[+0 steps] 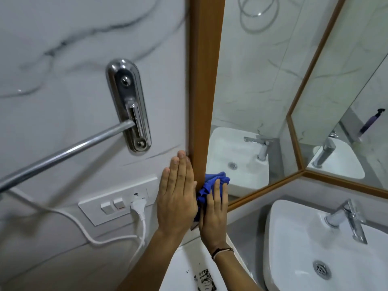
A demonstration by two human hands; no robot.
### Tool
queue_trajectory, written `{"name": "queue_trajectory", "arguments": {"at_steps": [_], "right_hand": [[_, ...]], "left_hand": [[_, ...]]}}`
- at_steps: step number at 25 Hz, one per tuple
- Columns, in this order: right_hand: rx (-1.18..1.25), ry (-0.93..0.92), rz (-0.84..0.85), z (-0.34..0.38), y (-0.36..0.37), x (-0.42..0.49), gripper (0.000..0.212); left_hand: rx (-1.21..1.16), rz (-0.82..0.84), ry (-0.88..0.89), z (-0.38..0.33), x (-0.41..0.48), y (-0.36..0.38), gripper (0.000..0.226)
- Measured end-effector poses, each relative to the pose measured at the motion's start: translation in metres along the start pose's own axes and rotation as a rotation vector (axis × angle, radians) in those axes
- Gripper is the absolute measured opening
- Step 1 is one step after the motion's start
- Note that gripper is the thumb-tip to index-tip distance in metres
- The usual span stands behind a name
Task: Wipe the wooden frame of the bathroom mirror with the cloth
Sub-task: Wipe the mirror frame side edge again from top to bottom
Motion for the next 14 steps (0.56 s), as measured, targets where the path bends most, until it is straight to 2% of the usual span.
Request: {"name": "queue_trajectory", "arguments": {"at_steps": [2, 4, 6, 9, 14], "right_hand": [[-0.030, 0.123, 0.120, -0.011, 0.011, -0.036, 0.076], [-0.061, 0.224, 0.321, -0.024, 0.018, -0.070, 0.098], [-0.108, 0.308, 0.523, -0.031, 0.019, -0.093, 0.107], [-0.125, 0.352, 0.626, -0.033, 0.012, -0.108, 0.103], [-0.164, 0.351, 0.644, -0.016, 0.007, -0.116, 0.087]], "left_hand": [[0.026, 0.051, 0.025, 0.001, -0.020, 0.007, 0.065], [0.042, 0.093, 0.030, 0.002, -0.035, 0.012, 0.068], [0.033, 0.126, 0.012, 0.001, -0.047, 0.015, 0.068], [0.007, 0.207, -0.030, -0.002, -0.062, 0.015, 0.065], [-0.005, 0.432, -0.081, -0.010, -0.111, 0.018, 0.063]]}}
Point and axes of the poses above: each hand's wrist, its own x-axis towards the middle knuckle, its own y-axis out of the palm, z = x × y, the point moved 2 cm from there along x, towards the middle knuckle, and after that the axes turned 9 degrees about z, right-handed, at the moved point
